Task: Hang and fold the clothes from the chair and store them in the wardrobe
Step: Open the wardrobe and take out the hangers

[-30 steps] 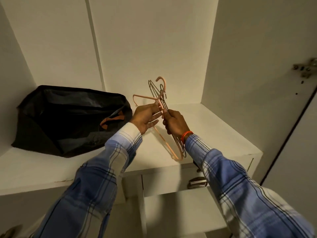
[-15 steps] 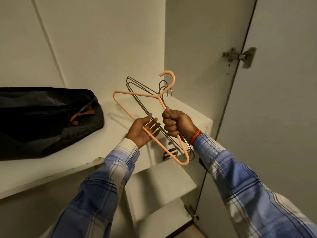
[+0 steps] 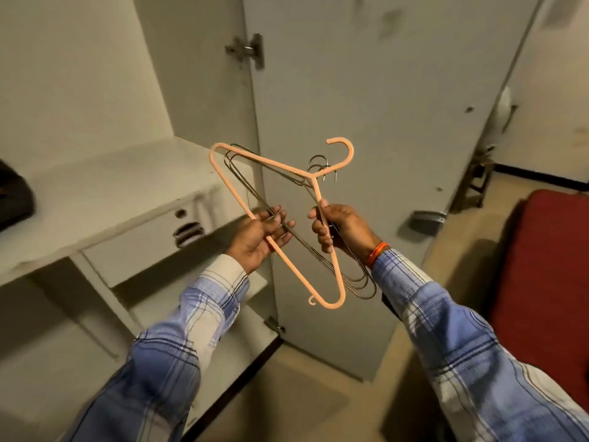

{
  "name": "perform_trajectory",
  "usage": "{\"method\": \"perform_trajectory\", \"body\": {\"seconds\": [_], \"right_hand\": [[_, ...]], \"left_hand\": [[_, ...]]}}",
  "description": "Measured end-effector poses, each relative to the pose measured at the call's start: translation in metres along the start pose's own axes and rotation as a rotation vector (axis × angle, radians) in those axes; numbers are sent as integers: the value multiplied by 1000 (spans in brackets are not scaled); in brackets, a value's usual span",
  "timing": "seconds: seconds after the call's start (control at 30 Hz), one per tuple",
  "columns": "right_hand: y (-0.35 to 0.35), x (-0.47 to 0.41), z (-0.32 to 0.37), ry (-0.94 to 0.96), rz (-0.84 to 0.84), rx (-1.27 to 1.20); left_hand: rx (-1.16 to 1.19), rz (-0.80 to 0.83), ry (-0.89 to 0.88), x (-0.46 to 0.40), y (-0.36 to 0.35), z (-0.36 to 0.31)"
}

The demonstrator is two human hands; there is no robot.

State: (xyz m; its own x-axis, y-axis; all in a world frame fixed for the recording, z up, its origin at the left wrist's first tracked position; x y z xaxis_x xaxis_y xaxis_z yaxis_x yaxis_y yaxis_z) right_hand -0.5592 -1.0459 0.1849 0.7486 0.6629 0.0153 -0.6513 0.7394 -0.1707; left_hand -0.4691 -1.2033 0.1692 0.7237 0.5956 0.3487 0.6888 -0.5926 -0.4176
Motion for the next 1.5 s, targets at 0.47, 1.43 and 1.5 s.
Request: {"method": "perform_trajectory", "body": {"seconds": [0.47,1.43,1.5], "right_hand": [[268,204,-92,-33,-581,160],[573,305,-209,-496,-1053,412],[586,311,-214,-504,-1011,409]], "left_hand": [[-430,207,167,82,-187,245],[-798,359,689,62,-422,545],[-793,332,698,68,-425,552]]}}
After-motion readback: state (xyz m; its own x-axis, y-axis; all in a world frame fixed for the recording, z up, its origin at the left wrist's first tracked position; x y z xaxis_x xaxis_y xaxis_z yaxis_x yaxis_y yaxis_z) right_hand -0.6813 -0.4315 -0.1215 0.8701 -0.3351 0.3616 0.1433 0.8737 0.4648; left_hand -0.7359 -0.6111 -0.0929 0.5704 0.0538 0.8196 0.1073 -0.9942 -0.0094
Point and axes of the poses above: each hand's wrist, its own x-axis away from the middle knuckle, its own y-axis out of the back of the hand, z = x × y, the point moved 1 cm from there along -x, towards the middle knuckle, and after that the axes turned 14 degrees about -z, right-handed, at the moved point
